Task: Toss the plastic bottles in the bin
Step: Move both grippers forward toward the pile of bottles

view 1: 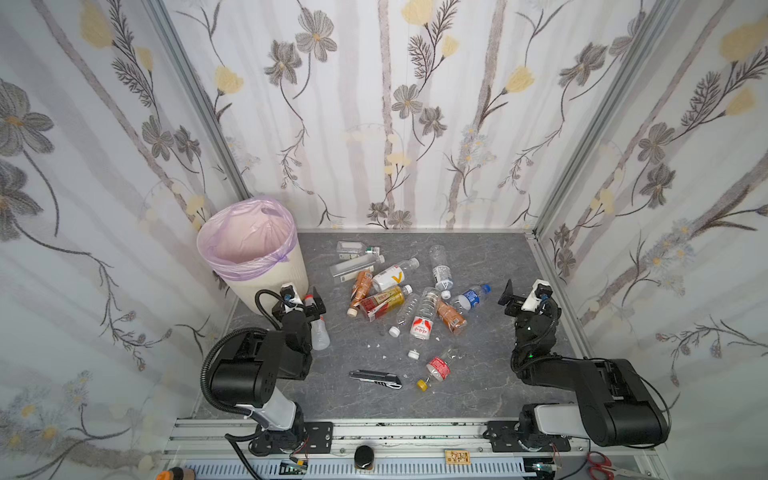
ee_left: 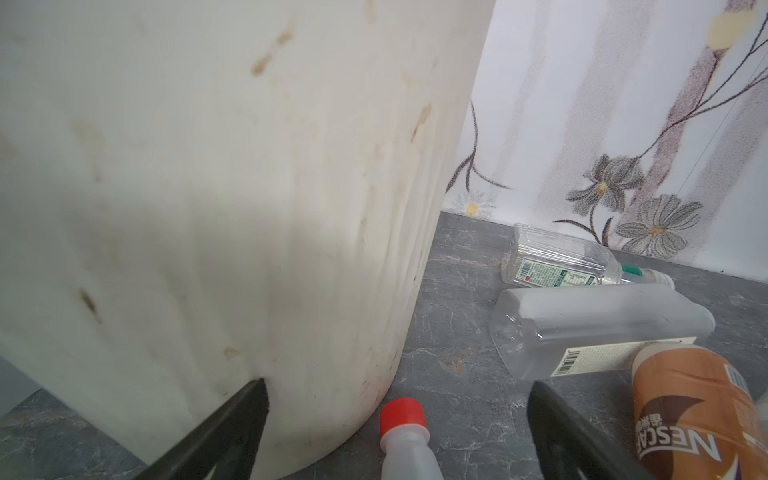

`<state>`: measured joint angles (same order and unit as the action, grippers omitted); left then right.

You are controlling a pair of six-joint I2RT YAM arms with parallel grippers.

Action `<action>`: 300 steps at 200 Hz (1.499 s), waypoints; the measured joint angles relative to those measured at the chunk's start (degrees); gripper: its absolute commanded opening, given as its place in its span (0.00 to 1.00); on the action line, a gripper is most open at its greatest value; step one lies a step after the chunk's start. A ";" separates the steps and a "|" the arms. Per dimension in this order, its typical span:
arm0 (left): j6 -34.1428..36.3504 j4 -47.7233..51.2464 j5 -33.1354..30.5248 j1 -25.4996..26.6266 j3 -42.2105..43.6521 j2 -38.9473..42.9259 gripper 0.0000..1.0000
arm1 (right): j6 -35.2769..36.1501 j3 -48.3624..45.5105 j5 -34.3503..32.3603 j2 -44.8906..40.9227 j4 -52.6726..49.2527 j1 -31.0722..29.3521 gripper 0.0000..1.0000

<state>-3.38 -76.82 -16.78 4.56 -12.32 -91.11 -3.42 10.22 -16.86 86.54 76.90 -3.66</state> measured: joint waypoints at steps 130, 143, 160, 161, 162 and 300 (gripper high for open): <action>0.00 0.00 0.02 -0.07 0.00 0.00 1.00 | 0.00 0.00 0.00 0.00 0.00 0.00 1.00; -0.02 0.00 0.07 -0.13 0.00 0.00 1.00 | 0.00 0.00 0.00 0.00 0.00 0.00 1.00; -0.02 -0.04 0.42 -0.55 -0.04 0.04 1.00 | 0.00 0.00 0.00 0.00 0.00 -0.02 1.00; -0.02 -0.02 0.46 -0.55 -0.04 0.07 1.00 | 0.00 0.00 0.00 -0.02 0.00 -0.02 1.00; -0.02 -0.02 0.48 -0.55 -0.04 0.09 1.00 | 0.00 0.00 0.00 -0.02 0.00 -0.02 1.00; 2.56 10.93 -20.72 15.04 -0.81 24.74 1.00 | -6.86 4.11 -12.52 -26.03 -22.86 -2.80 1.00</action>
<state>-0.82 -65.89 -37.50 19.59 -13.13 -66.37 -10.28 14.33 -29.39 60.51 54.04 -6.46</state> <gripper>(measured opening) 0.997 0.996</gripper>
